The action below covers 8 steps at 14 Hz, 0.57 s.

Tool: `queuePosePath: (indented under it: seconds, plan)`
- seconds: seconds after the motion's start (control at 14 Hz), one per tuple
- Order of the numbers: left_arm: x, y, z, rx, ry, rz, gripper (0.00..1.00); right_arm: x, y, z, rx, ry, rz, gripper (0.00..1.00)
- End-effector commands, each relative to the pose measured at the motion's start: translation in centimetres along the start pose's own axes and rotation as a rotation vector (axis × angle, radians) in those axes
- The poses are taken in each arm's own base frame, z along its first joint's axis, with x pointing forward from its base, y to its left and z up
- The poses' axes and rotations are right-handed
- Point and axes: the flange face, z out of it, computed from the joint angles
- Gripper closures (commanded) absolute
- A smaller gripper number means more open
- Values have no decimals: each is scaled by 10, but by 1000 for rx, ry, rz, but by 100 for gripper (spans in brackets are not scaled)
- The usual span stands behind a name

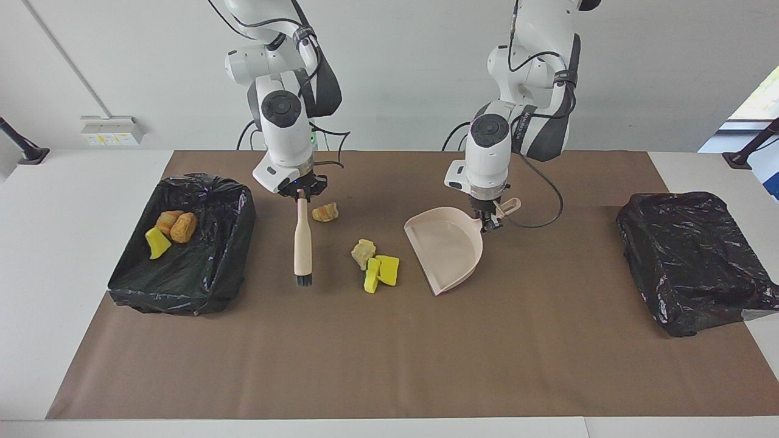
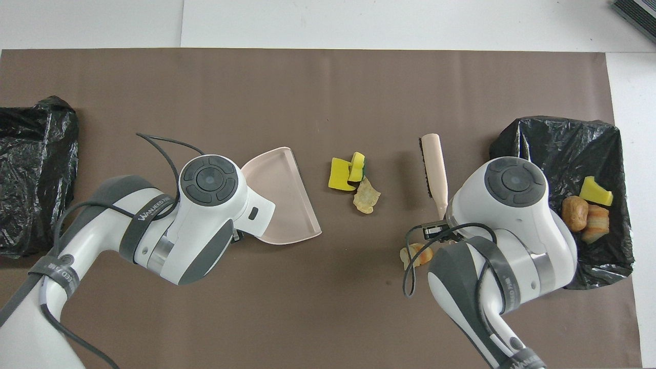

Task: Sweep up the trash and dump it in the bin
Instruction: 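Brush the sponge pieces into the dustpan with the right gripper's brush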

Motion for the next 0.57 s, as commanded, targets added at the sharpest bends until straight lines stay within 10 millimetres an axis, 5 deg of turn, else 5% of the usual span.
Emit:
queuePosePath:
  seconds: [0.0, 0.5]
  plan:
    - [2, 6, 2, 6, 13, -54, 100, 7, -40, 26, -25, 6, -68, 100]
    - [17, 18, -3, 31, 42, -25, 100, -11, -123, 47, 227, -75, -176, 100]
